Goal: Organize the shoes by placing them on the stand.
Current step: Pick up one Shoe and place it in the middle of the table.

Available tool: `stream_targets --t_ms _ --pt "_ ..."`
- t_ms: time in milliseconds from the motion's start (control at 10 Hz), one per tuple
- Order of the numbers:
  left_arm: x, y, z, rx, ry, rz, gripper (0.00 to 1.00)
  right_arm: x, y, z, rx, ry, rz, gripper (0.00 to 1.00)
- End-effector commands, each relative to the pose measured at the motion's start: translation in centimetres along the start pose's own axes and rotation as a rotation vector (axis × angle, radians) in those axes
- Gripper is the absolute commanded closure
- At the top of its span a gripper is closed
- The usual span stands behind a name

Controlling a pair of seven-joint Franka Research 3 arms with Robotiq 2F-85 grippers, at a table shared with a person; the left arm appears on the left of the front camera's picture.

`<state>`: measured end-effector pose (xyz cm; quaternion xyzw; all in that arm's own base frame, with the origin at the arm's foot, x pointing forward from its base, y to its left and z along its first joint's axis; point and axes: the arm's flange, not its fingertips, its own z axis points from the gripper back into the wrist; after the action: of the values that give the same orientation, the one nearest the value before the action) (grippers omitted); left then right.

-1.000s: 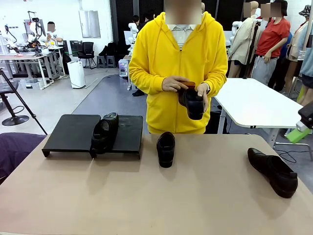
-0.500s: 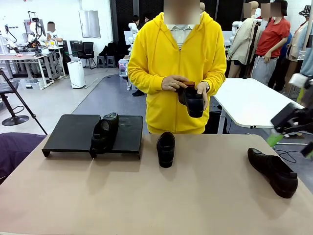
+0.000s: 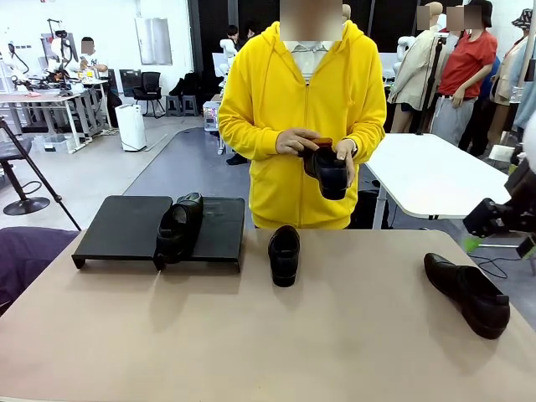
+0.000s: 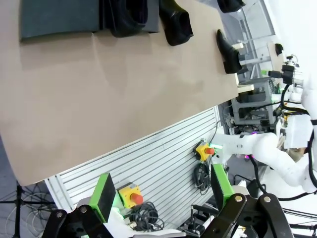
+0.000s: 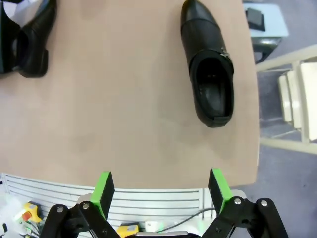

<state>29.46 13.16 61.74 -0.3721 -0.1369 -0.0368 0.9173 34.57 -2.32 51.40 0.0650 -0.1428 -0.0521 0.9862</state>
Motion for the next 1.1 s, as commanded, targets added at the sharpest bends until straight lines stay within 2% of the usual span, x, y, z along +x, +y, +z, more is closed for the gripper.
stream_targets --t_ms 0,100,200,500,800,1000 --pt "-0.2 -0.2 0.0 -0.002 0.004 0.002 0.0 -0.3 1.9 0.3 -0.043 -0.007 0.033 0.0" --pt "-0.2 -0.2 0.0 -0.002 0.004 0.002 0.0 0.0 0.0 0.0 0.0 0.0 0.0 0.0" --pt "-0.2 -0.2 0.0 -0.002 0.004 0.002 0.0 2.1 -1.1 -2.4 0.004 0.048 0.014 0.0" --pt "-0.2 -0.2 0.0 -0.002 0.004 0.002 0.0 5.6 -4.6 -8.1 0.105 0.074 0.117 0.0" --pt "-0.2 -0.2 0.0 -0.002 0.004 0.002 0.0 7.2 -6.1 -11.9 0.149 0.091 0.139 0.0" --pt "-0.2 -0.2 0.0 -0.002 0.004 0.002 0.0 7.8 -6.6 -13.5 0.149 0.063 0.147 0.0"
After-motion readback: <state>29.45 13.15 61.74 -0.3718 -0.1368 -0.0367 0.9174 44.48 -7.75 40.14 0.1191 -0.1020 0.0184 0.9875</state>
